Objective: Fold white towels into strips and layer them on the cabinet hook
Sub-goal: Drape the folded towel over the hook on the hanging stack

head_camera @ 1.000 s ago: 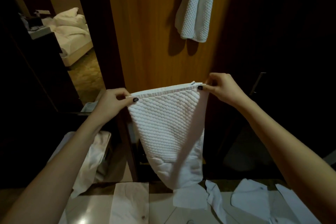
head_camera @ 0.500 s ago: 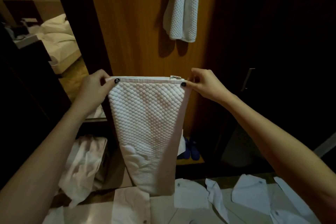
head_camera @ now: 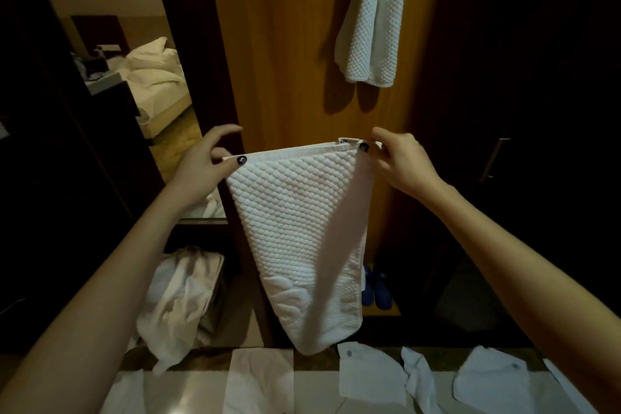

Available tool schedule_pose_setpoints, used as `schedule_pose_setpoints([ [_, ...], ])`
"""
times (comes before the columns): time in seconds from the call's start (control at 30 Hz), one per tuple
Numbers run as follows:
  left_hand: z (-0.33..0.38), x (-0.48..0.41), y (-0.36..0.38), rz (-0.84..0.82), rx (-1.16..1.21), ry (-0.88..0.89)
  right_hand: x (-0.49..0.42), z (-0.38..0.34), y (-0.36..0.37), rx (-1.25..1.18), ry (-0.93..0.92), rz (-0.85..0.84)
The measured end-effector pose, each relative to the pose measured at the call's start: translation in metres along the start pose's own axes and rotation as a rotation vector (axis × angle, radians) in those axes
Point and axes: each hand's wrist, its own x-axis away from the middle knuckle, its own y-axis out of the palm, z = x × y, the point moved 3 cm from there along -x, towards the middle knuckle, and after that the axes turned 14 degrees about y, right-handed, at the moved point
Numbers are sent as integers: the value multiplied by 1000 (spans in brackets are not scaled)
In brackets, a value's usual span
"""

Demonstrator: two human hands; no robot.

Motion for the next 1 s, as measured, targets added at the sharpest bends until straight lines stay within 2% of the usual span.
schedule_pose_setpoints([
  [0.13, -8, -7, 0, -176, -377, -111, 7, -10, 12, -86, -55, -78],
  [0.3, 10, 7, 62, -402, -380, -113, 12, -15, 19, -48, -98, -162],
  [0.37, 15, 11, 85, -401, -242, -101, 15, -10, 20, -23, -97, -161],
  [0.43, 22, 20, 109, -396, 64, -130, 17, -3, 18, -12, -69, -144],
  [0.5, 35, 28, 132, -398, 229, -153, 19, 5, 15, -10, -28, -123],
  [0.57, 46, 35, 153, -391, 209, -172, 23, 9, 15, -4, -7, -115],
  [0.7, 50, 36, 173, -328, 15, -194, 29, 14, 15, 8, 29, -113],
  [0.8, 52, 31, 172, -260, -2, -139, 31, 19, 11, 28, 76, -86],
  [0.9, 66, 26, 173, -279, 22, -64, 34, 18, 12, 36, 96, -90],
  [1.0, 56, 22, 174, -326, -180, -79, 37, 12, 19, 35, 67, -146],
])
